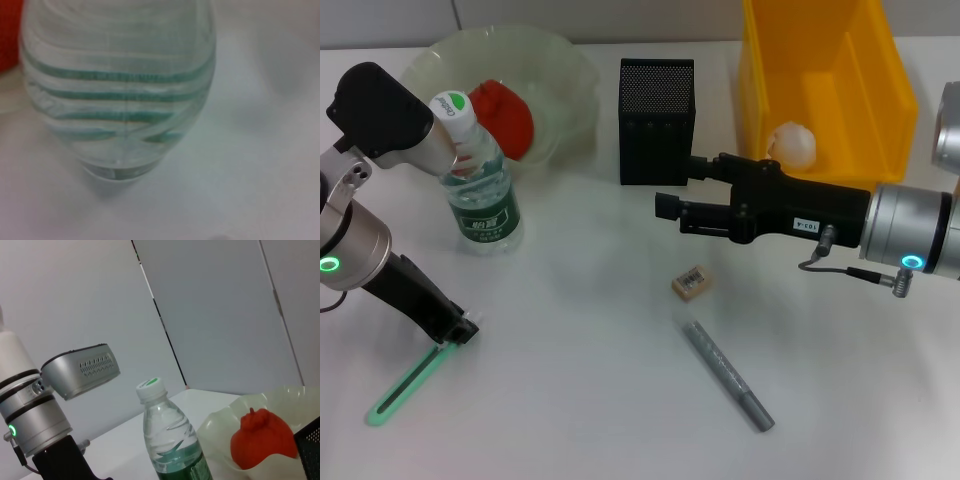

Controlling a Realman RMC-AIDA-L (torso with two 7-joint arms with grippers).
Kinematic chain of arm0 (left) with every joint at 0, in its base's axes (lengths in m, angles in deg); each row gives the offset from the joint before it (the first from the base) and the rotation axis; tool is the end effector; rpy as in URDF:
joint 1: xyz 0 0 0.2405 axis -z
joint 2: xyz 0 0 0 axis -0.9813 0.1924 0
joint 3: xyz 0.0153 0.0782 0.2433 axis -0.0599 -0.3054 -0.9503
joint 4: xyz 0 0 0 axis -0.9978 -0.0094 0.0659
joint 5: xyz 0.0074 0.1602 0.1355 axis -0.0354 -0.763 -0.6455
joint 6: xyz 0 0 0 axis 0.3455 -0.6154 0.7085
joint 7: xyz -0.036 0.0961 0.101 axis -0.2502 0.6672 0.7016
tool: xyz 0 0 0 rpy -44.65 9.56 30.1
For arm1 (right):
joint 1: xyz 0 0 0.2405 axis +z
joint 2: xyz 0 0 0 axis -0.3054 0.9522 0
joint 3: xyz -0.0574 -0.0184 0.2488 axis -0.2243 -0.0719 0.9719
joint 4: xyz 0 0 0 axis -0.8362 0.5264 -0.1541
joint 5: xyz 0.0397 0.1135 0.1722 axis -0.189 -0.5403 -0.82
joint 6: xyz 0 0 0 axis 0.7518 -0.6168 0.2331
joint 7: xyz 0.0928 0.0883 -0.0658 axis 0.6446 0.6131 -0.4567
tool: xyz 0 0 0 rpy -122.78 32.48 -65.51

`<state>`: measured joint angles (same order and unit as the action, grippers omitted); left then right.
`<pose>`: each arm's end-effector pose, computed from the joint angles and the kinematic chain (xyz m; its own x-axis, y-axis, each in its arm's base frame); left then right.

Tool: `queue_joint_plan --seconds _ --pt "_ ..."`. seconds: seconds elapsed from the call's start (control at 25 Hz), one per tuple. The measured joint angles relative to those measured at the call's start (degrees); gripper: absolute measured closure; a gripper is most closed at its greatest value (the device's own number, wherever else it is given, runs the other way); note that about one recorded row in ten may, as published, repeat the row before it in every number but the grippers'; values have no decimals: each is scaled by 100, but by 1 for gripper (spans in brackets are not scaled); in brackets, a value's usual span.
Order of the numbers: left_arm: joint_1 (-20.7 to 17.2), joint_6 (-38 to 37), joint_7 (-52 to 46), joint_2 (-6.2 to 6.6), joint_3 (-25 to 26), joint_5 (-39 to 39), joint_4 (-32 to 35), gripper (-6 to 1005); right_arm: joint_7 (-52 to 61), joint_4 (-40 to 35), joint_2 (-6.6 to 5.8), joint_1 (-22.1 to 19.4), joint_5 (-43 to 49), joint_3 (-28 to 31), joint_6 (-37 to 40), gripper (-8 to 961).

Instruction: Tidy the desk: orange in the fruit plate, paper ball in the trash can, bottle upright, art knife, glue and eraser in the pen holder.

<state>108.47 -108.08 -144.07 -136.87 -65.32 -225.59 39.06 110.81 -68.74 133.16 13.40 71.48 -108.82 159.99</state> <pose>-0.2441 0.3298 -0.0007 0.6666 0.6600 -0.3465 0.5368 -0.7476 -0.3911 0.2313 0.3353 -0.0618 0.6731 -0.3700 -0.6403 -0.5344 -0.8419 -0.0753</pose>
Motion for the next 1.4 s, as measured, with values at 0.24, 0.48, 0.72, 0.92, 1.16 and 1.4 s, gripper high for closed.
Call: queue_joint_plan --seconds 0.24,0.48,0.72,0.92,1.16,1.4 --pt "-2 5 0 0 -5 -43 -8 734 1 -4 0 4 0 12 3 125" --pt "11 35 0 0 -7 -57 -9 736 3 -4 0 11 0 13 4 125" --pt "19 55 6 1 -7 -66 -13 739 0 -8 0 11 0 13 2 125" --pt "32 64 8 7 -7 -71 -17 775 -7 -25 -1 14 0 13 -10 125" --pt "39 50 32 9 -3 -33 48 810 -27 -33 0 18 -36 13 -42 125" --pt "-23 -131 74 5 23 232 434 809 -42 -15 0 -2 -128 18 -56 124"
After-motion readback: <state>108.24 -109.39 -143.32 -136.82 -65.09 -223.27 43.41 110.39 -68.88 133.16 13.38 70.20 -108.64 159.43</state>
